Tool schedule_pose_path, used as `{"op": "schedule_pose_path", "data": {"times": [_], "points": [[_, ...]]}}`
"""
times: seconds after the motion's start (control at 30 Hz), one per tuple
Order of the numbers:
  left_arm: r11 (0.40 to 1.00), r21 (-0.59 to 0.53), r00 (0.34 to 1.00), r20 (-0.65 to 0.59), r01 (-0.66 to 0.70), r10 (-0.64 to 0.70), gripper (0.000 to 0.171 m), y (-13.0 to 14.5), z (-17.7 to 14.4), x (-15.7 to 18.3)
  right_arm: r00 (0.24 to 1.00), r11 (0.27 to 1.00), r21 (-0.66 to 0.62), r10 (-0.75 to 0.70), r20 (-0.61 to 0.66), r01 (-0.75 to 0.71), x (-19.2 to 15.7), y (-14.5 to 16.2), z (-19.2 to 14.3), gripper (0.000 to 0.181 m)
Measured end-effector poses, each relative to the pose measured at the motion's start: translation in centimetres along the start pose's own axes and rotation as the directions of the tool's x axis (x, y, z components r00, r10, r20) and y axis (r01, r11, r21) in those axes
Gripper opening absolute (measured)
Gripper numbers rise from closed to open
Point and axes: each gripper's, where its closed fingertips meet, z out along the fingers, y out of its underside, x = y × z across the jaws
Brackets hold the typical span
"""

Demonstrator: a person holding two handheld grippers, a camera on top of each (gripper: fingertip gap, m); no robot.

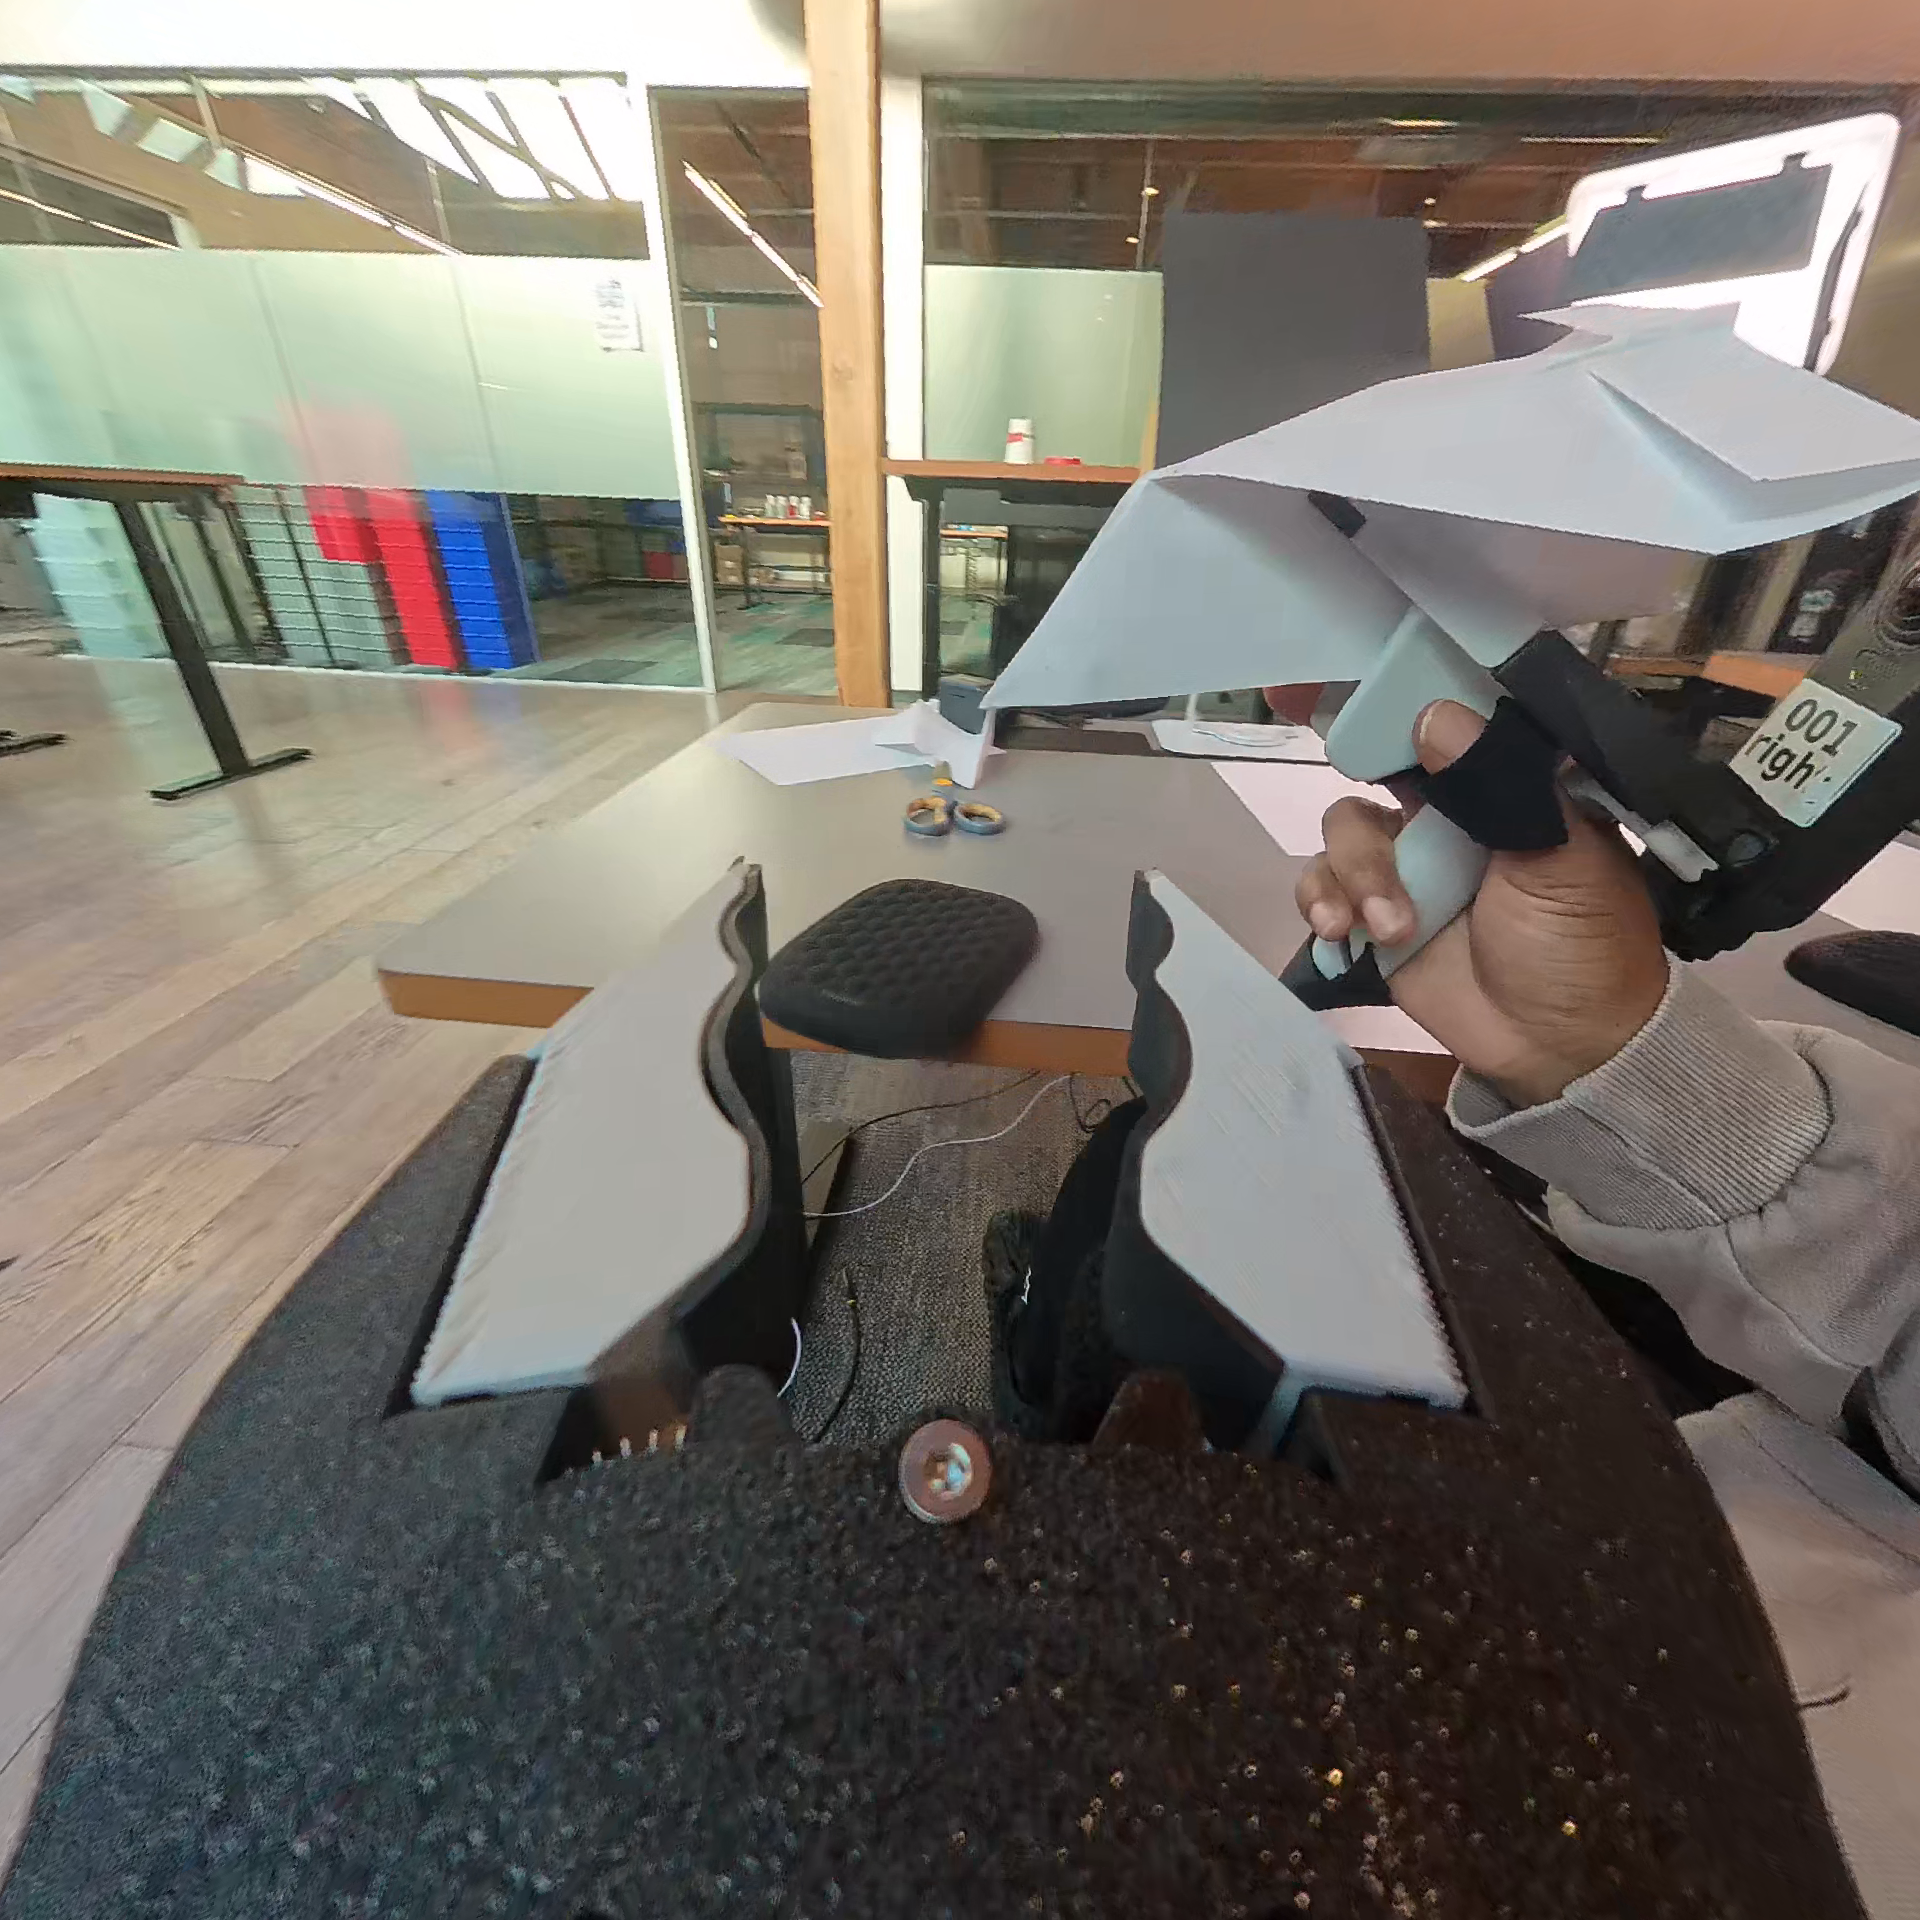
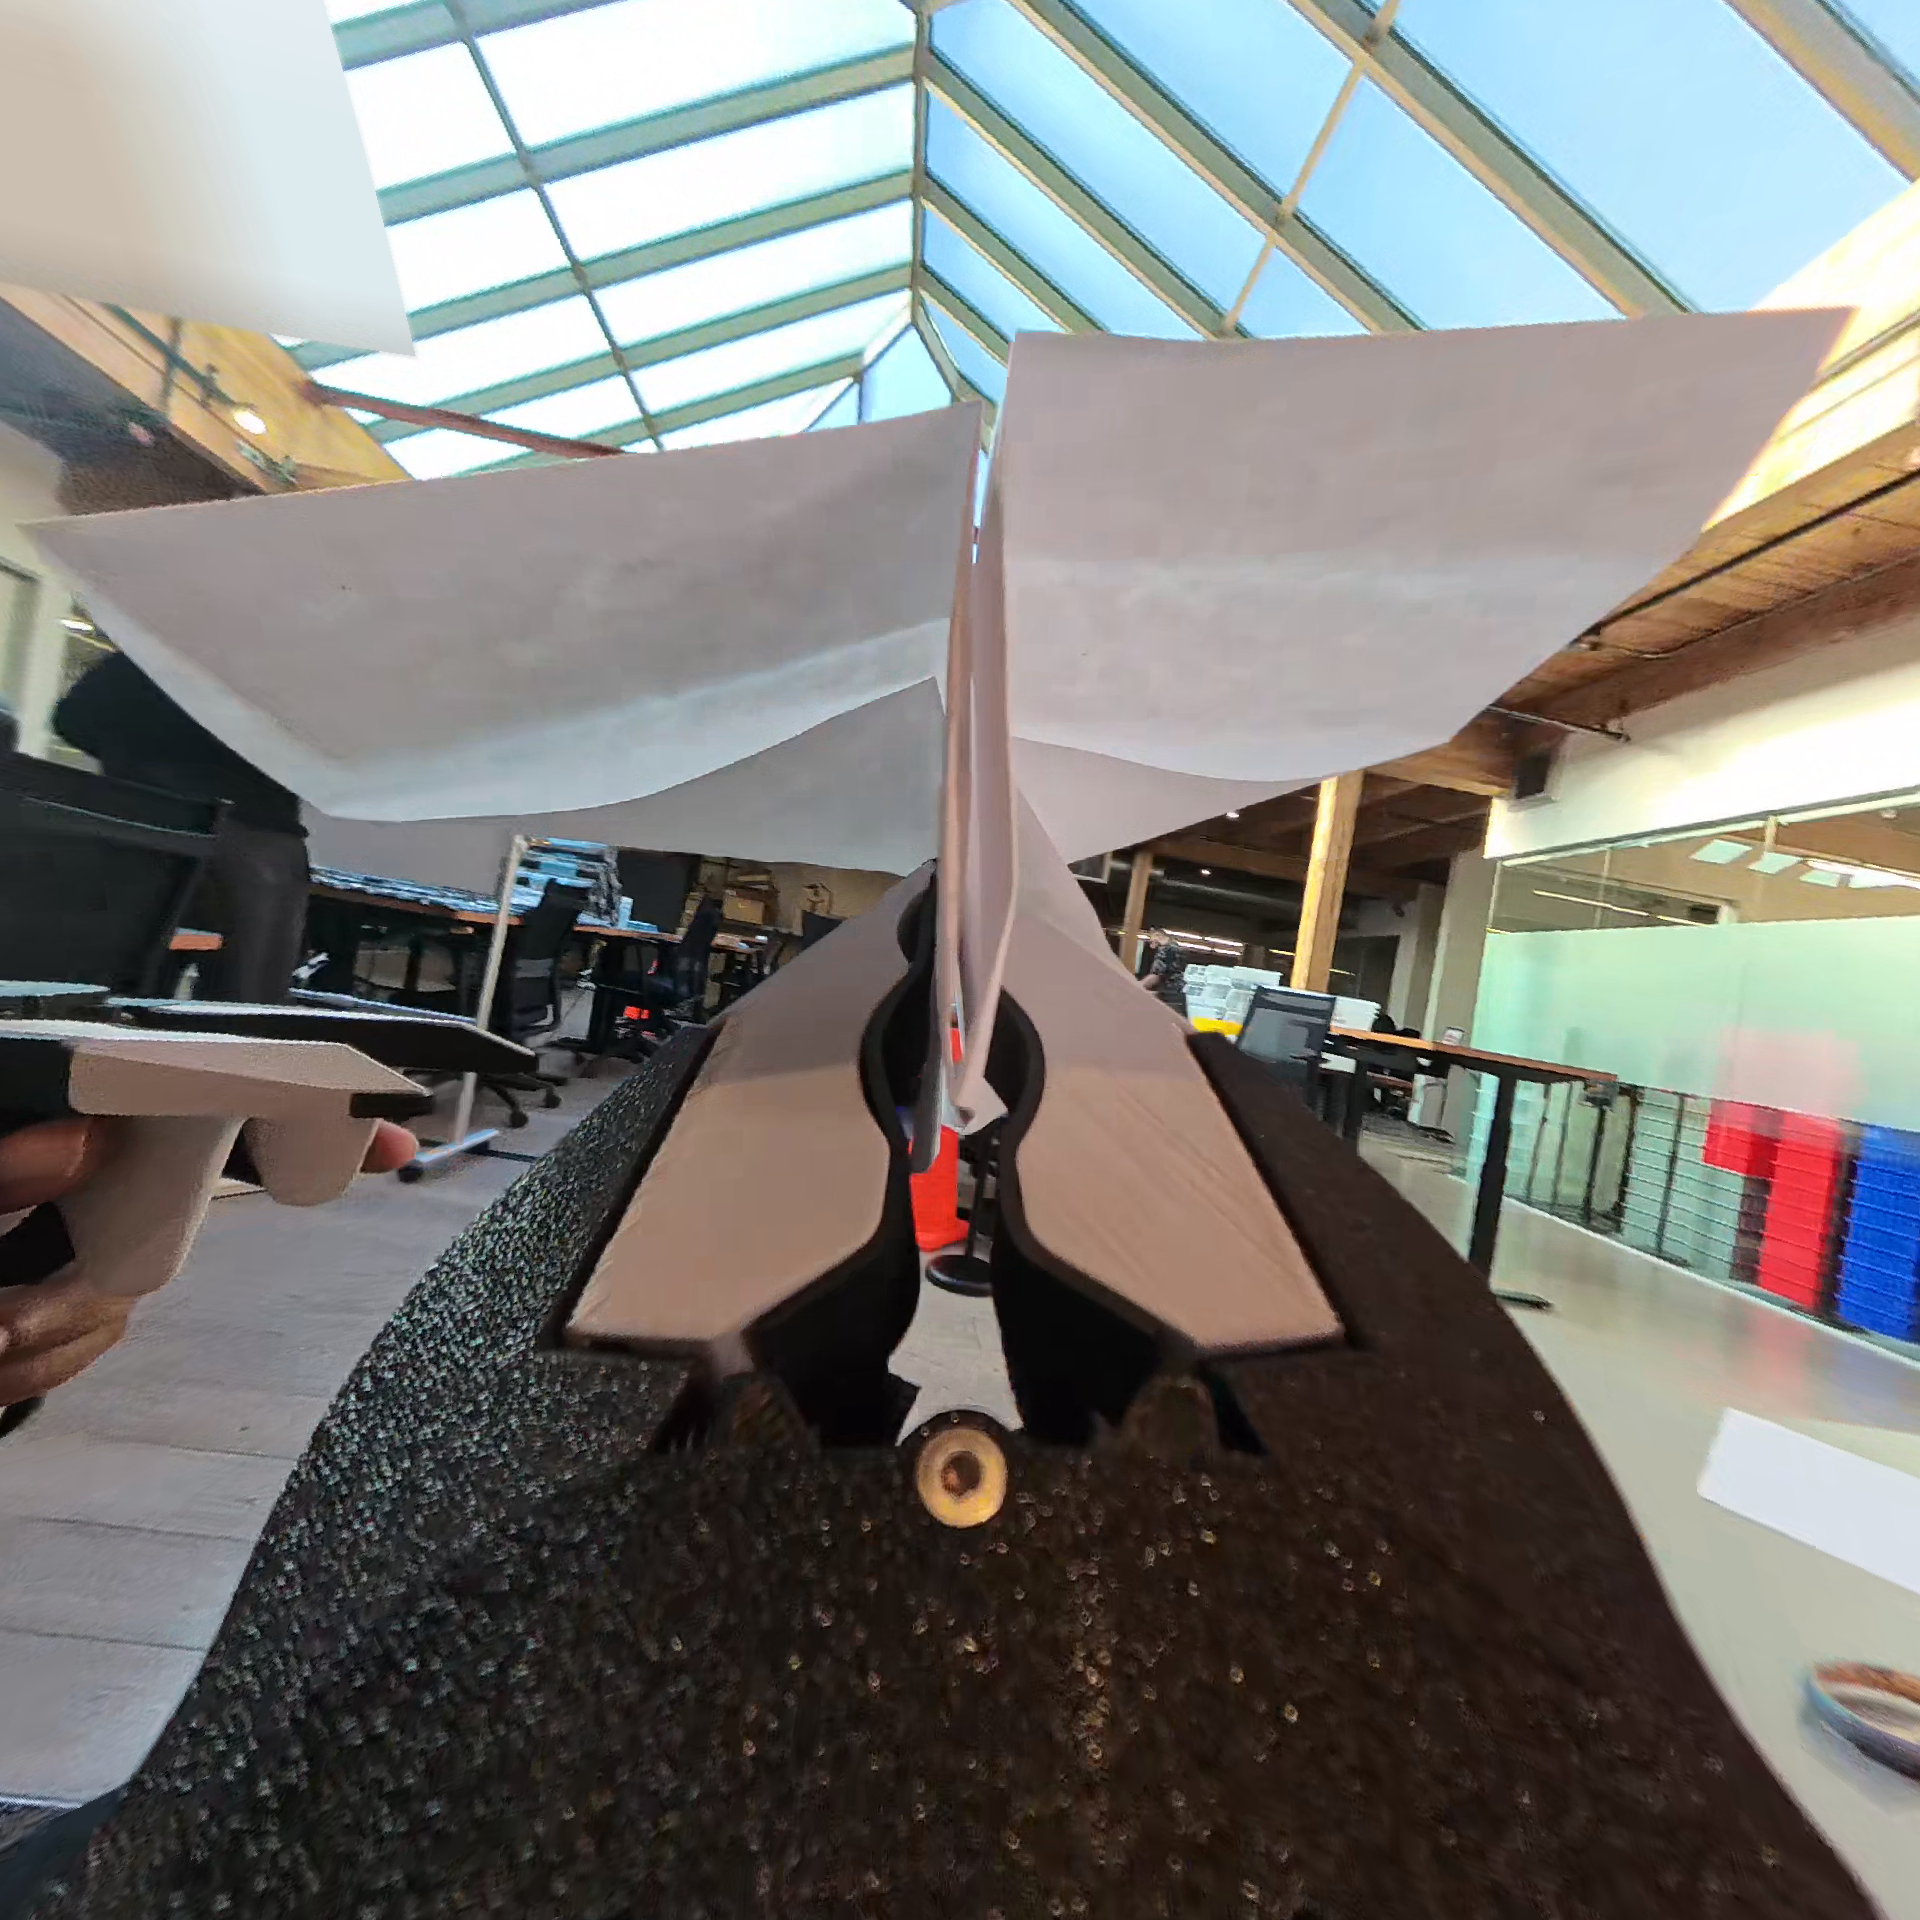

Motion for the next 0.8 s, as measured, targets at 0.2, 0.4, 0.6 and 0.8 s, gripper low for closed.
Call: {"op": "schedule_pose_path", "data": {"times": [0.2, 0.4, 0.6, 0.8], "points": [[1.000, 0.023, 0.969, 0.249, -0.013, 0.006, 0.066, -0.6, -8.0, -4.1, 0.969, 0.990, -0.024, 0.141, 0.205, -0.139, -6.5, 1.0, 5.4, 0.000], [1.000, 0.004, 0.891, 0.453, -0.008, 0.006, 0.066, -0.3, -13.9, -5.2, 0.932, 0.979, 0.009, 0.192, 0.309, -0.205, -10.0, 2.9, 8.8, 0.000], [1.000, -0.004, 0.813, 0.582, -0.008, 0.009, 0.067, -1.5, -17.9, -4.7, 0.935, 0.984, 0.111, 0.096, 0.342, -0.141, -11.6, 4.0, 12.3, 0.000], [0.998, -0.022, 0.751, 0.658, -0.052, 0.054, 0.067, -1.9, -20.2, -3.8, 0.903, 0.976, 0.059, 0.169, 0.396, -0.208, -13.6, 6.9, 14.1, 0.000]]}}
